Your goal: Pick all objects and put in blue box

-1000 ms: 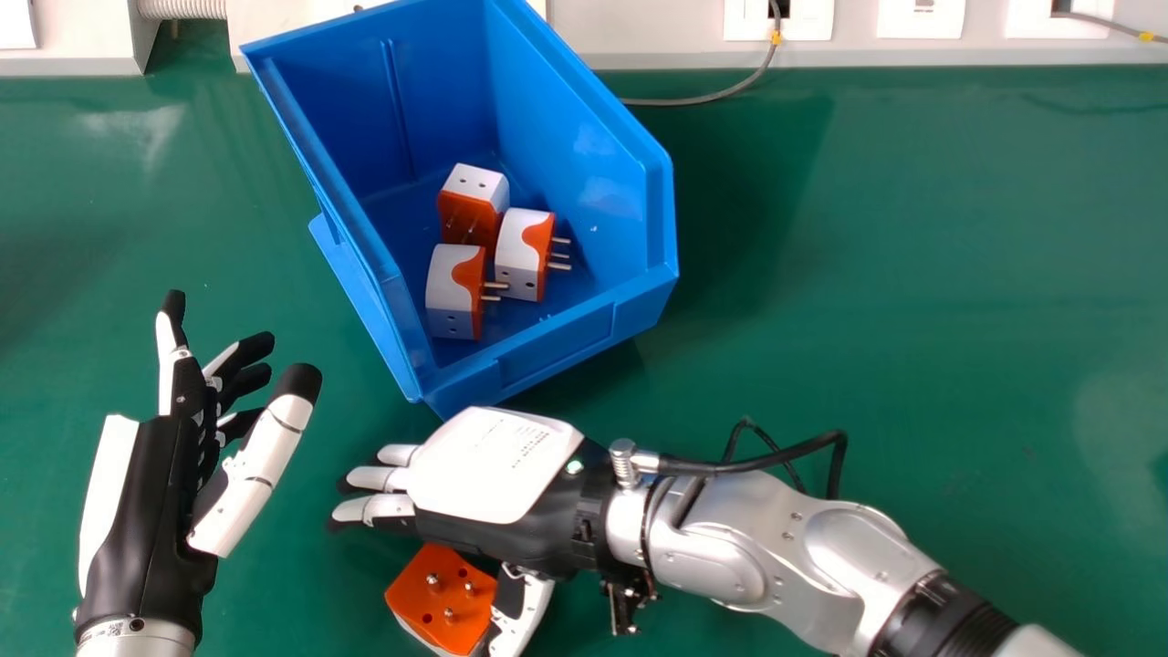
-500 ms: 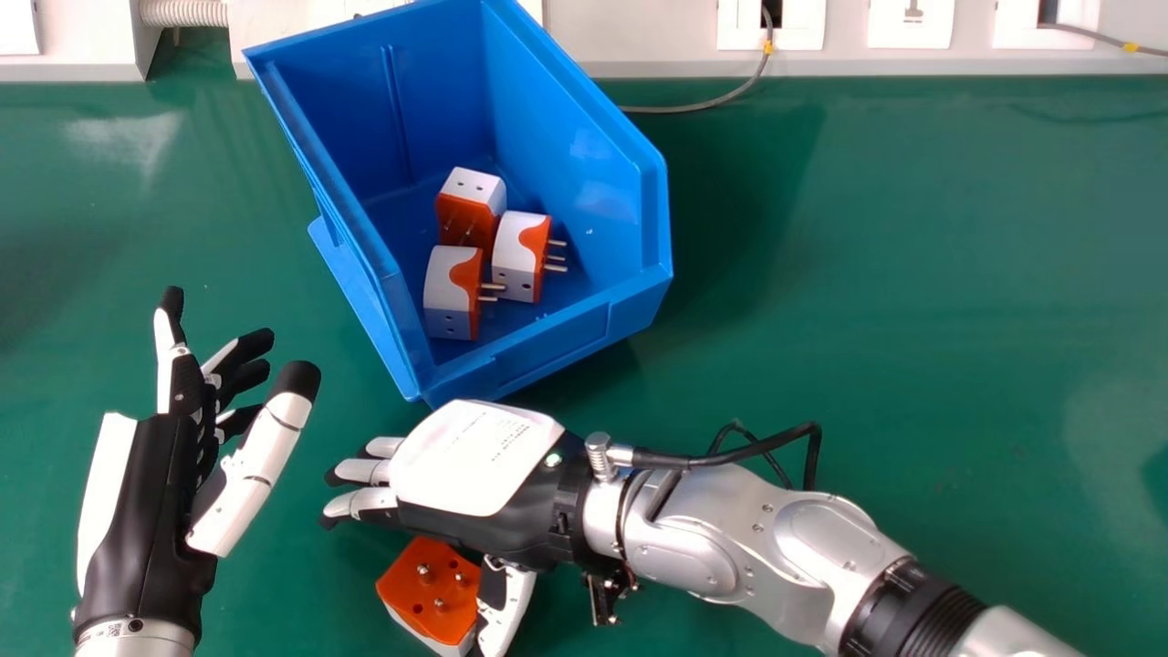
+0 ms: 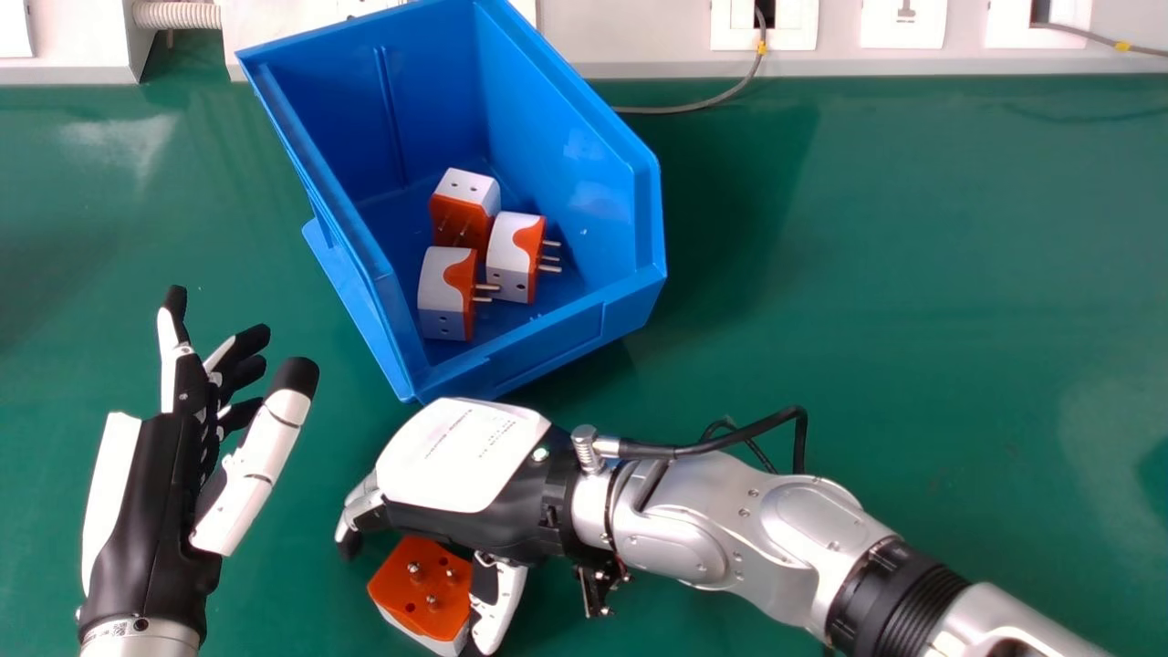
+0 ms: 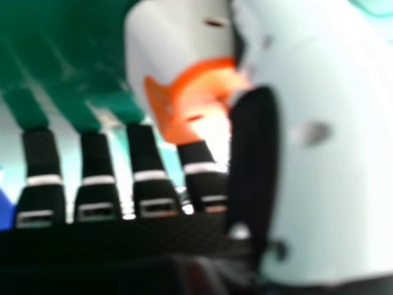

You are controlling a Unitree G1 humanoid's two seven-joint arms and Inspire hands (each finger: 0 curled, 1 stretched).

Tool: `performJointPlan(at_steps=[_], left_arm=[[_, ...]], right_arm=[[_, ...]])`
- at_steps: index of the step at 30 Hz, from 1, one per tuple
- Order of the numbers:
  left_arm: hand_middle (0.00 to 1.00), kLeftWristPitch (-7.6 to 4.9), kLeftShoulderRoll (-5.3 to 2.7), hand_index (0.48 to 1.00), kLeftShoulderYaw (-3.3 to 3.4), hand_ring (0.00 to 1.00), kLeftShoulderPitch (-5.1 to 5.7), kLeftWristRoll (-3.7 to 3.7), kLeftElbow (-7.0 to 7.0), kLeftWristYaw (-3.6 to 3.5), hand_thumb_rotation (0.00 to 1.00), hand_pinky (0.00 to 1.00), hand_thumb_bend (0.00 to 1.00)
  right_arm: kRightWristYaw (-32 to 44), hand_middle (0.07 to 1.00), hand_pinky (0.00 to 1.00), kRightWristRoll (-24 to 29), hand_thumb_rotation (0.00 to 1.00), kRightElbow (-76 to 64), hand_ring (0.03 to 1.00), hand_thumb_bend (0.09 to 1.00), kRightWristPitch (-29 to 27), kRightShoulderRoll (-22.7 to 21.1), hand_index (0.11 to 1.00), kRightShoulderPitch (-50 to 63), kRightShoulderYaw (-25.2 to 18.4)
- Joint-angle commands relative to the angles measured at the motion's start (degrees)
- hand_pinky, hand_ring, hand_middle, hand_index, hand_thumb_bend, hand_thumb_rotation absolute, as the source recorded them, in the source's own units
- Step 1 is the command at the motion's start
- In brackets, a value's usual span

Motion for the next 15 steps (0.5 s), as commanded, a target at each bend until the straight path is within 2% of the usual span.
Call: performJointPlan(at_steps=[1, 2, 4, 5, 7, 9, 13, 15], left_arm=[[0.9, -0.45, -0.25, 0.906, -0.18, 0.89, -0.21, 0.56, -1.81, 0.41, 0.8, 0.83, 0.64], [0.9, -0.37, -0.27, 0.908, -0.21, 0.89, -0.18, 0.57, -1.89, 0.41, 0.81, 0.84, 0.64], [0.9, -0.4, -0.32, 0.908, -0.27, 0.89, -0.21, 0.7, -1.78, 0.49, 0.81, 0.84, 0.64], [0.91, -0.36, -0.3, 0.911, -0.29, 0.9, -0.32, 0.78, -1.75, 0.52, 0.81, 0.84, 0.64], [0.91, -0.25, -0.25, 0.915, -0.31, 0.9, -0.37, 0.86, -1.92, 0.53, 0.82, 0.85, 0.63], [0.91, -0.17, -0.22, 0.917, -0.38, 0.9, -0.35, 0.98, -1.95, 0.62, 0.82, 0.86, 0.63], [0.91, 0.1, -0.26, 0.919, -0.49, 0.91, -0.28, 1.0, -2.3, 0.73, 0.83, 0.86, 0.63], [0.92, 0.28, -0.22, 0.924, -0.46, 0.91, -0.33, 0.86, -2.41, 0.65, 0.84, 0.87, 0.62]], right_arm=[[1.7, 0.712, 0.66, -2.37, 0.05, 3.51, 0.71, 0.461, 0.26, -0.95, 0.631, 1.59, 2.75], [1.02, 0.648, 0.57, -2.7, 0.04, 3.77, 0.621, 0.472, 0.12, -0.99, 0.604, 1.45, 2.99], [1.01, 0.648, 0.57, -1.81, 0.04, 4.4, 0.621, 0.472, 0.68, -0.72, 0.604, 1.59, 2.39], [0.86, 0.612, 0.47, -1.56, 0.03, 4.3, 0.523, 0.483, 0.75, -0.77, 0.579, 1.77, 2.2], [0.72, 0.561, 0.34, -1.02, 0.02, 4.0, 0.392, 0.498, 0.53, -1.03, 0.542, 2.12, 1.88], [1.25, 0.527, 0.31, -0.01, 0.02, 4.64, 0.366, 0.501, 0.45, -0.93, 0.535, 2.2, 1.38], [1.4, 0.516, 0.28, 0.4, 0.01, 5.19, 0.339, 0.504, 1.01, -1.15, 0.525, 1.71, 1.52], [0.85, 0.493, 0.2, 0.08, 0.01, 4.62, 0.26, 0.51, 1.28, -1.52, 0.503, 1.7, 1.66]])
